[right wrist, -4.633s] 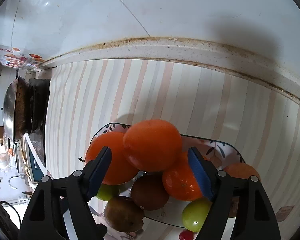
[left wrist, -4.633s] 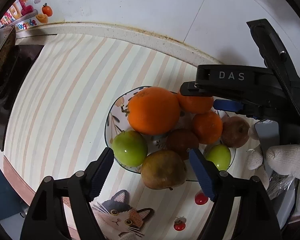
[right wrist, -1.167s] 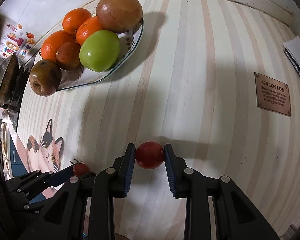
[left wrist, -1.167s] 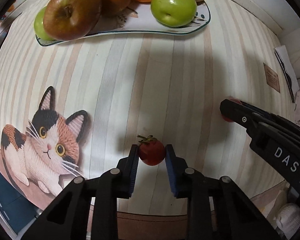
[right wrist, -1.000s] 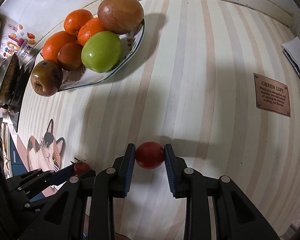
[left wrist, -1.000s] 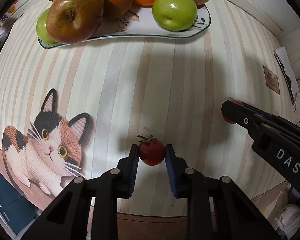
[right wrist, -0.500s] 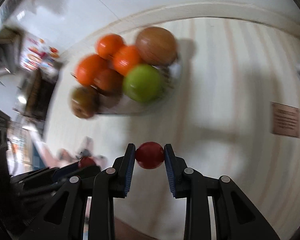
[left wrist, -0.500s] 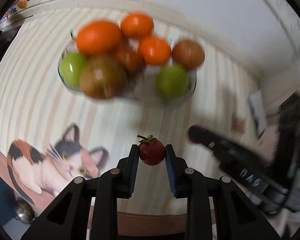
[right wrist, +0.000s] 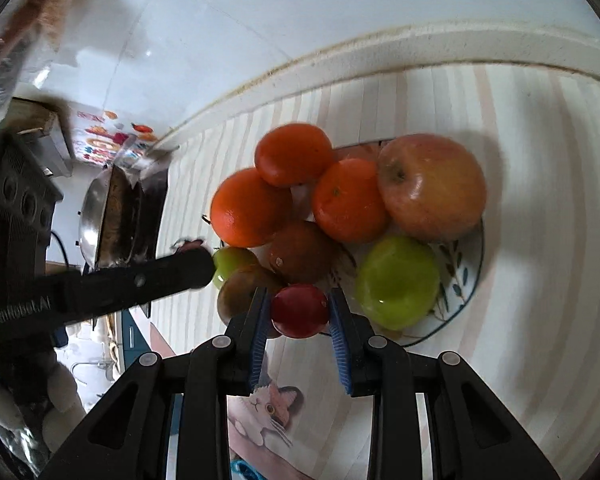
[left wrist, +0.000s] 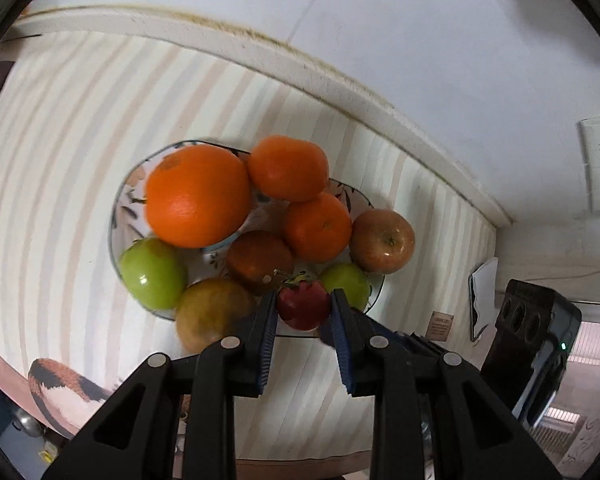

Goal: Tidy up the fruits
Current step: 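Lower both cherry tomatoes onto the plate and open both tools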

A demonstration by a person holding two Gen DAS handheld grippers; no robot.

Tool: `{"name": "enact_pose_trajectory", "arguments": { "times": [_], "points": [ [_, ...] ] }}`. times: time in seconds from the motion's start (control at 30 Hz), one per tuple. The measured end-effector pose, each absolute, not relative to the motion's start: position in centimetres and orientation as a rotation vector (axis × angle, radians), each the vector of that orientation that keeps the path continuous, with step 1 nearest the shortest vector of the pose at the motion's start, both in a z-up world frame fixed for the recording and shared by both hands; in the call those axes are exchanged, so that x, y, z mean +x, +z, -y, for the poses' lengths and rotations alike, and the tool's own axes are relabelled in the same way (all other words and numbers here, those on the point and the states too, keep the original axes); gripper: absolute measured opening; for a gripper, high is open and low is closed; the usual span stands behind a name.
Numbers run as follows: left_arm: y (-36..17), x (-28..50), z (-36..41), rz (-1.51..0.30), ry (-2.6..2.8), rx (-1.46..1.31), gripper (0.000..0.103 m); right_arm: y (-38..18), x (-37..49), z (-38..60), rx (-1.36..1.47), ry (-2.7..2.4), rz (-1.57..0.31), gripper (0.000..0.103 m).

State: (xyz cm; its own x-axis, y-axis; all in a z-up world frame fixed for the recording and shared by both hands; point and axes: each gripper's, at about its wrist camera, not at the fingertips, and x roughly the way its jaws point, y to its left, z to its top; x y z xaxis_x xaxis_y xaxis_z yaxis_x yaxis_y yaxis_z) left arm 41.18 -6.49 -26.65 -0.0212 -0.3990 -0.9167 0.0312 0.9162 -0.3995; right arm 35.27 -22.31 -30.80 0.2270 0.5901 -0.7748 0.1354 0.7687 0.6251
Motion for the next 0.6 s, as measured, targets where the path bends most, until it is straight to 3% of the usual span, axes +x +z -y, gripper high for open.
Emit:
{"name": "enact_pose_trajectory", "arguments": {
  "times": [0.23,0.27,0.33,0.43,0.53,0.6],
  "points": [
    [-29.1,41.8,9.3,-1.649,-0.379,-0.249,0.024,-31.9,35.2,22.3,0.687,0.319,-1.357,0.035],
    [-29.3,41.8,9.6,-1.659,-0.378,-0.238,0.025,-32.1,35.2,22.4,0.701,0.313,-1.364,0.038],
    [-29.4,41.9,9.9,-1.672,-0.366,-0.21,0.026,-32.2,35.2,22.7,0.728,0.303,-1.366,0.055],
    [-28.9,41.9,10.1,-1.648,-0.365,-0.175,0.029,-31.7,34.9,23.0,0.736,0.286,-1.35,0.063],
    [-28.1,41.8,10.1,-1.619,-0.362,-0.146,0.041,-30.8,34.6,23.5,0.729,0.262,-1.335,0.068],
    [-27.4,41.5,9.8,-1.586,-0.358,-0.134,0.058,-30.0,34.3,23.8,0.697,0.235,-1.323,0.077]
  ]
}}
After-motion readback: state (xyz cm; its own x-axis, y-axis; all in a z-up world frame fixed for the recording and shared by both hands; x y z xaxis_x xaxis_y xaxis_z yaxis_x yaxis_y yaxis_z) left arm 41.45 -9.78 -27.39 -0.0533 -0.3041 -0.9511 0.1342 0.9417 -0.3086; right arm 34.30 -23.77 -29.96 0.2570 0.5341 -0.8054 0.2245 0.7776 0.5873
